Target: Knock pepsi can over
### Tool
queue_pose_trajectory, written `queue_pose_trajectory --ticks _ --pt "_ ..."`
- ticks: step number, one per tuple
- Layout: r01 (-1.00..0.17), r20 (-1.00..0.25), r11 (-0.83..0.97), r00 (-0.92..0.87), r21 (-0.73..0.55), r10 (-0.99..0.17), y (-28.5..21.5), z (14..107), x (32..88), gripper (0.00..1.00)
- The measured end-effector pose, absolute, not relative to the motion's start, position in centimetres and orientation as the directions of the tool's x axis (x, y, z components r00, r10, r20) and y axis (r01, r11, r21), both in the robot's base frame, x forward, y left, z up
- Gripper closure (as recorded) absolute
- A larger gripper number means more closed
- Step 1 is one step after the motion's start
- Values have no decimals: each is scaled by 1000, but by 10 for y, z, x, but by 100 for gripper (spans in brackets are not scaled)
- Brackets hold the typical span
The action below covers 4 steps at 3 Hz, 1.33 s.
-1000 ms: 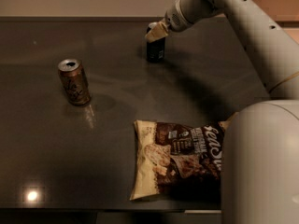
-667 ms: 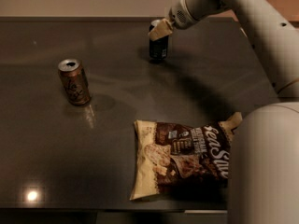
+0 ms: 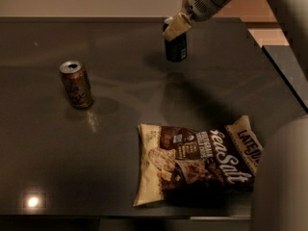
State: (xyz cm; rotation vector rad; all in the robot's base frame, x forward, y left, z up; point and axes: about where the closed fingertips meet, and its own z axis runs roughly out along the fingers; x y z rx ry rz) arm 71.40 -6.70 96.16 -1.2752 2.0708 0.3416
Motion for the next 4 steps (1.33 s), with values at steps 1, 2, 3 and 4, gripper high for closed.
queue_pose_trajectory --ticks 1,2,3,4 --pt "-875 -600 465 -302 -133 -740 -80 968 688 100" --pt "-888 -521 434 -301 -152 -798 -89 968 669 100" --pt "-907 -428 387 -287 -165 -857 -94 959 656 100" --pt "-921 -357 351 -275 -167 -893 -98 949 649 100"
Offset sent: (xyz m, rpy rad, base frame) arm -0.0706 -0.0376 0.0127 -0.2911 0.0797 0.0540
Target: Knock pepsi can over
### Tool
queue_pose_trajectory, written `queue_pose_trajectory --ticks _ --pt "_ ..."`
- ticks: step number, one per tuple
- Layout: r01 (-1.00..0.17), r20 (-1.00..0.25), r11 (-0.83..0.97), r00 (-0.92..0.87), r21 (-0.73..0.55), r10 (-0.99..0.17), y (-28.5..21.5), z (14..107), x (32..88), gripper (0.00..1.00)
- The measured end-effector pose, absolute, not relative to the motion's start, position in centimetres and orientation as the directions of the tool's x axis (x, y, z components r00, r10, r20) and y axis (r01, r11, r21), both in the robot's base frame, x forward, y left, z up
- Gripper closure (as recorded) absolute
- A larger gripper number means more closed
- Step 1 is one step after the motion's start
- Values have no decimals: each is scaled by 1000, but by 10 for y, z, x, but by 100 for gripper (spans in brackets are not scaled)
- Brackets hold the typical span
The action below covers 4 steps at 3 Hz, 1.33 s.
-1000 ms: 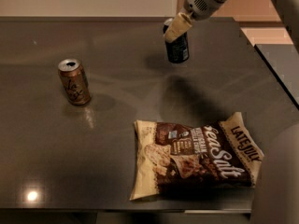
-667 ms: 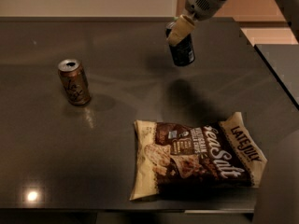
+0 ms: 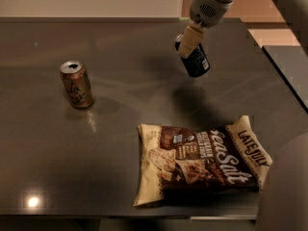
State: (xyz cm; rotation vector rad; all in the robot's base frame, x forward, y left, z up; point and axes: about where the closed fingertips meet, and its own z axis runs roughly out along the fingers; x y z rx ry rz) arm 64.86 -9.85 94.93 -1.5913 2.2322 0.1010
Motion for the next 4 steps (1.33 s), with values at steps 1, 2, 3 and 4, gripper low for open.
queue_pose_trajectory --ticks 1,2,3,4 --pt "-931 -297 324 -265 -170 -917 -102 940 645 100" --pt "-938 -243 300 -254 -176 -936 -103 933 643 100" --pt "-949 -188 263 -230 -172 -955 -102 926 639 100" --pt "-965 -143 206 -184 -161 -972 -98 919 631 100"
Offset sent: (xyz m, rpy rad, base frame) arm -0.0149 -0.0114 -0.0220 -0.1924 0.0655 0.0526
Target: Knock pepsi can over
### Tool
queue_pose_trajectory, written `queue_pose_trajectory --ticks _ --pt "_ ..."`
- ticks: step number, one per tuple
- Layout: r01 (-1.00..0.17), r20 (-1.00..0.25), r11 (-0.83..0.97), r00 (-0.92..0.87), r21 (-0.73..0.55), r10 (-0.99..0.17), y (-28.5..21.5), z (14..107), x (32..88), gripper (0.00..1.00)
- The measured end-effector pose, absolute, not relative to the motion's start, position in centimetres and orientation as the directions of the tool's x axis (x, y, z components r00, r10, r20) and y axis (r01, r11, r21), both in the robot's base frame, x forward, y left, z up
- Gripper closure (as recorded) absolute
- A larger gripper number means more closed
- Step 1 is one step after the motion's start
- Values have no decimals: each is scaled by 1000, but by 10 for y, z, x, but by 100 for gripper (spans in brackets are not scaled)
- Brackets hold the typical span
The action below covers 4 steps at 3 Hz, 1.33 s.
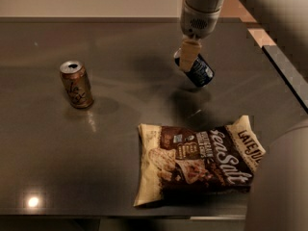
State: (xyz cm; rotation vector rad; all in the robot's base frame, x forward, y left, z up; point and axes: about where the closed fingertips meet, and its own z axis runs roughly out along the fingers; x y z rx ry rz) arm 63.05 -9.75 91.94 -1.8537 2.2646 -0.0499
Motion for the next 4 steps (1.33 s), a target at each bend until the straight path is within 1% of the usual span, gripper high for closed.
queue_pose_trajectory --ticks 1,2,4 --pt "-977 -113 161 -145 -142 -983 -92 912 620 100" --pt "-984 -86 132 -123 -116 -989 -90 903 615 84" --pt "-992 -25 84 -82 -90 -996 -89 886 606 38"
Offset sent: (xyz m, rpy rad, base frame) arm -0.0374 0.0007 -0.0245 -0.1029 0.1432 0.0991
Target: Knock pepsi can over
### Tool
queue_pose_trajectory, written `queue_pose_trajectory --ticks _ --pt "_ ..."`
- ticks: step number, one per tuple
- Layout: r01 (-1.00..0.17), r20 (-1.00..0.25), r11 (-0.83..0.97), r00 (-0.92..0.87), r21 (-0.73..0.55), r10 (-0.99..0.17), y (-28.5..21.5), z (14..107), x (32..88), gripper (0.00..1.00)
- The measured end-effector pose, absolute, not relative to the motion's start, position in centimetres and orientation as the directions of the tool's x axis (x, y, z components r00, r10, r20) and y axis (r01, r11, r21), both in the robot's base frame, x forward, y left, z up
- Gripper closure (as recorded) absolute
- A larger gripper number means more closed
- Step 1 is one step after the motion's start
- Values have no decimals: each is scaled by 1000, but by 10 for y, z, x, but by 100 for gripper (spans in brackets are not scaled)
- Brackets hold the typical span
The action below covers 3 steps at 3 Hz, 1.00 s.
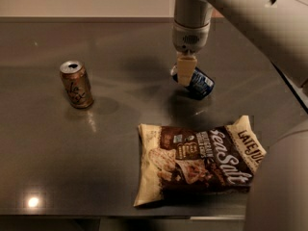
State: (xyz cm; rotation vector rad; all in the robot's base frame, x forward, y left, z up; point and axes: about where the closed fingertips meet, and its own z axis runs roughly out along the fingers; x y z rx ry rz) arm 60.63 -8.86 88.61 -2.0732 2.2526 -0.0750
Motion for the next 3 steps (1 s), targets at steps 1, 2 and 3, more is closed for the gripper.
queue_pose_trajectory --ticks 1,2,3 --pt "-994 -17 71 -70 -78 -997 -87 880 602 14" --pt "-997 -18 51 -50 -60 -999 -84 873 594 0" --pt "-997 -18 51 -50 -60 -999 -84 873 594 0"
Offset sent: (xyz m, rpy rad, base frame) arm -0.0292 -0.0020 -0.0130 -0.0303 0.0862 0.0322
